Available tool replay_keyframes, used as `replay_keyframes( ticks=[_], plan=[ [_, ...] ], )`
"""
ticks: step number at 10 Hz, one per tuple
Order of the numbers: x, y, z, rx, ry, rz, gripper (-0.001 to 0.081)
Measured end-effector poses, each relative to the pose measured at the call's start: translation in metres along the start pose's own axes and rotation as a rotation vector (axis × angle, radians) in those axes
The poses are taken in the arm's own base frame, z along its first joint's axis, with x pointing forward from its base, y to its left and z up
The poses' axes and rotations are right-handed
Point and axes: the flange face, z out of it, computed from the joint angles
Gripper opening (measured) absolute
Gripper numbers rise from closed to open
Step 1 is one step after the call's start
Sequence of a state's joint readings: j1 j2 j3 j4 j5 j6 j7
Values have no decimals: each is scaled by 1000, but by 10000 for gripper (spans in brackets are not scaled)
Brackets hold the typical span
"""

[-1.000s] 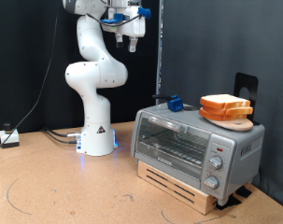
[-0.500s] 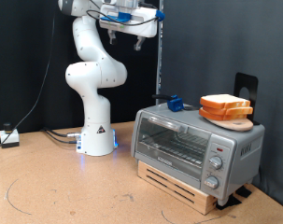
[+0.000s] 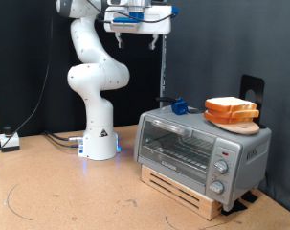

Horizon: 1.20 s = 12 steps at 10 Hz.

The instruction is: Make a piece of toast with the oven

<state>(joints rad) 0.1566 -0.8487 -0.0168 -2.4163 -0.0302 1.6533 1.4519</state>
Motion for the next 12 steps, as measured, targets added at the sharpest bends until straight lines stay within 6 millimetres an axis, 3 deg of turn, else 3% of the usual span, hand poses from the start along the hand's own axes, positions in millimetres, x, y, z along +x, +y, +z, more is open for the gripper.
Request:
replay_keyframes(
  ticks=[2,3,6,8,9,12],
  plan=[
    [12,-14,19,72,50,-202,809],
    [11,-13,19,65,35,-175,809],
    [6,-16,17,161,-154,-427,809],
    [18,-27,37,172,-273,-588,809],
    [19,-37,44,158,-284,-639,809],
    [19,-36,43,214,-358,-722,809]
  ],
)
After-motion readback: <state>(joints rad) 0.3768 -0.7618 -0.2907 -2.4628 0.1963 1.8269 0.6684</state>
